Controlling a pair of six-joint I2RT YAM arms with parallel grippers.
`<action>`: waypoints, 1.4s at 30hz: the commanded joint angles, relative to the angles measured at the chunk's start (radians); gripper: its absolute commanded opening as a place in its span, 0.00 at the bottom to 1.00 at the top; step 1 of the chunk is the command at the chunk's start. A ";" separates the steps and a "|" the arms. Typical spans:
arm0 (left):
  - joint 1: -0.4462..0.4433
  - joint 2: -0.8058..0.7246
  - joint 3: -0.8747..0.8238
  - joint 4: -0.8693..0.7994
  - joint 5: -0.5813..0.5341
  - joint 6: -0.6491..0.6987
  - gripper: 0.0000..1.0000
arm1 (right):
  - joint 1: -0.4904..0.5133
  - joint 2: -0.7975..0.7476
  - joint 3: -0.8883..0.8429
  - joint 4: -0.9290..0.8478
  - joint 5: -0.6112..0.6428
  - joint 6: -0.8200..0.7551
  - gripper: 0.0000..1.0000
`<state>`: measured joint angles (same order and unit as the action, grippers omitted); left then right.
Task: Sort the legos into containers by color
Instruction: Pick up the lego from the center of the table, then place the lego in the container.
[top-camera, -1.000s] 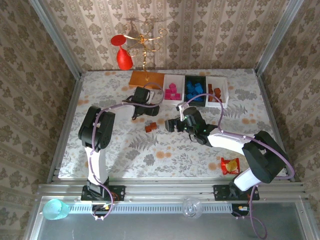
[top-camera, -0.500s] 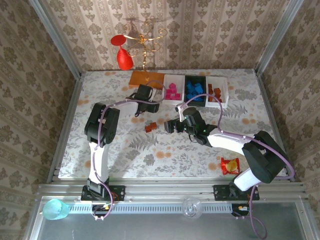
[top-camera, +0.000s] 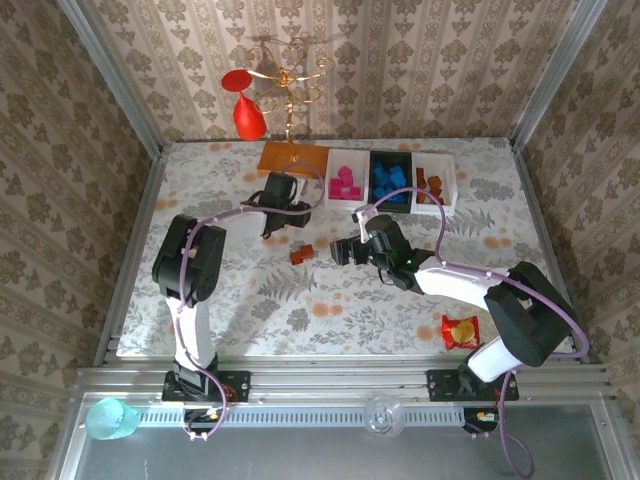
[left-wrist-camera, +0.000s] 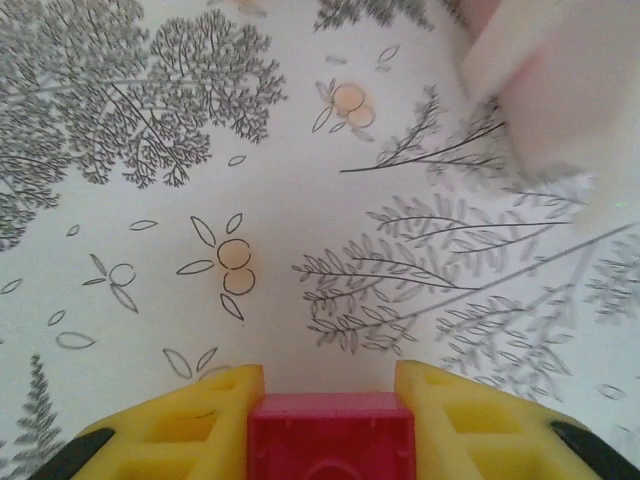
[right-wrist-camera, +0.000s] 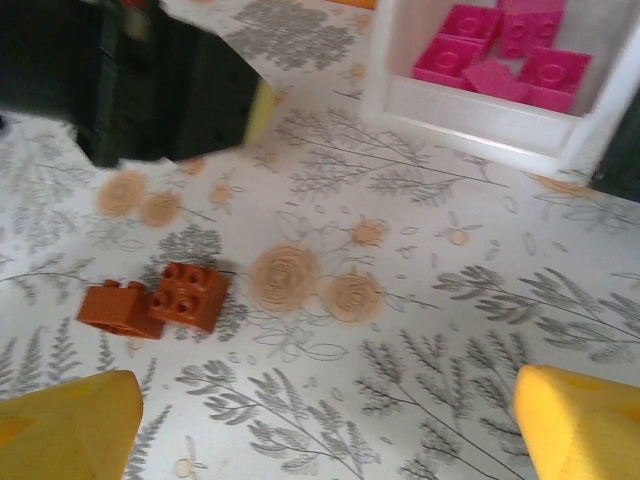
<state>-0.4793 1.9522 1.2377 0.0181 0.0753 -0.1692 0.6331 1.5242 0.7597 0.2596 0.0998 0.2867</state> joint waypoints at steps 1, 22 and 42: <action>-0.024 -0.057 0.009 0.061 0.061 -0.047 0.34 | 0.005 -0.057 -0.001 -0.062 0.150 -0.007 0.97; -0.125 0.378 0.689 -0.085 0.096 -0.021 0.35 | -0.024 -0.246 -0.064 0.010 0.357 -0.036 0.99; -0.116 0.180 0.548 -0.085 0.082 -0.021 0.58 | -0.041 -0.279 -0.112 -0.005 0.252 0.008 0.98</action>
<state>-0.6060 2.2879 1.8965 -0.1612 0.1707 -0.1905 0.5922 1.2430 0.6624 0.2432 0.3958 0.2668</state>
